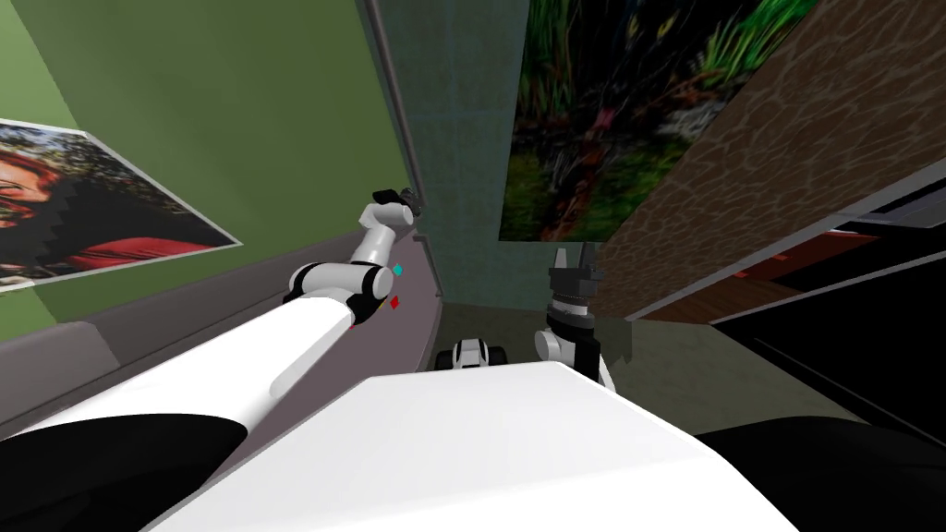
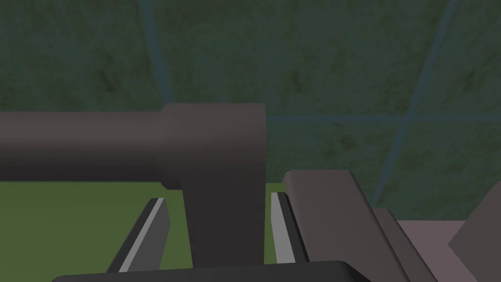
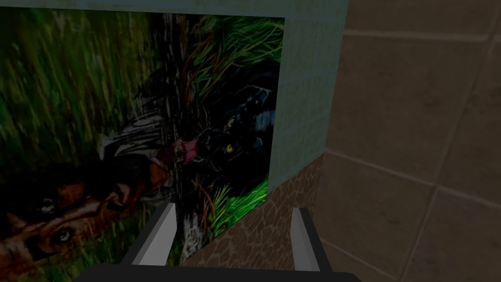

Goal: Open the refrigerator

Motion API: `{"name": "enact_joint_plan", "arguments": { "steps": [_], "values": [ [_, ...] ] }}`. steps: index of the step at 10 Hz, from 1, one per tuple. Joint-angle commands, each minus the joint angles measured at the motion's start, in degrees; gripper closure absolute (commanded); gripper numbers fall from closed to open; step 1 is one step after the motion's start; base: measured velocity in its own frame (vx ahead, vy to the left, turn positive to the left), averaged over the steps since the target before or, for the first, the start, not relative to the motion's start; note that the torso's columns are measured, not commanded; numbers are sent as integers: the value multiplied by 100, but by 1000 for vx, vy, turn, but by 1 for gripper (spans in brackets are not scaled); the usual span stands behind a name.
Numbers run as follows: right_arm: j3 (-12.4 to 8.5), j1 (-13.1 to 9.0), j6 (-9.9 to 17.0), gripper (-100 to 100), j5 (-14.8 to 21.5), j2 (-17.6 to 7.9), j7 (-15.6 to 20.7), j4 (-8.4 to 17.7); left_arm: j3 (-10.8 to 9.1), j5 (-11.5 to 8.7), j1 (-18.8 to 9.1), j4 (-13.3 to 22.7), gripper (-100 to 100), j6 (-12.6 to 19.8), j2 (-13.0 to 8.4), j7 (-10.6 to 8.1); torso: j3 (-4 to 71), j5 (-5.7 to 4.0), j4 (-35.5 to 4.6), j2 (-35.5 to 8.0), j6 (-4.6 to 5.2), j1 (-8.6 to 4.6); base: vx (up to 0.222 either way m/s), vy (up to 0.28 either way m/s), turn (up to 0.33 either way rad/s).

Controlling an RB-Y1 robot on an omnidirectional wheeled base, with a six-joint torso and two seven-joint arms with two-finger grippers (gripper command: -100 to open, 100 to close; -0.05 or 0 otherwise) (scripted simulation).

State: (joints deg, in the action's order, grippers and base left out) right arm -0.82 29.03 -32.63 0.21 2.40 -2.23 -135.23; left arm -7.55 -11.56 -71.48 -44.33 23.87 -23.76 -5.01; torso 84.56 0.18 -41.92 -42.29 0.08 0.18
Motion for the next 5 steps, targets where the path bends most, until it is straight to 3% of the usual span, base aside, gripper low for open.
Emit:
{"name": "enact_joint_plan", "arguments": {
  "steps": [1,3,5],
  "values": [
    [0,0,0,0,0,0,0,0,220,-118,-37,10,100,66,197,-33,6,4,-3,9,-19,13,-186,-88,-185],
    [0,0,0,0,0,0,0,0,380,-173,-87,-52,100,105,367,-88,16,-3,-3,24,-14,0,-218,-81,-168],
    [-1,1,0,0,0,-1,0,0,460,-200,-112,-83,100,125,452,-116,18,3,-11,31,-39,23,-138,-38,-95]
  ]
}}
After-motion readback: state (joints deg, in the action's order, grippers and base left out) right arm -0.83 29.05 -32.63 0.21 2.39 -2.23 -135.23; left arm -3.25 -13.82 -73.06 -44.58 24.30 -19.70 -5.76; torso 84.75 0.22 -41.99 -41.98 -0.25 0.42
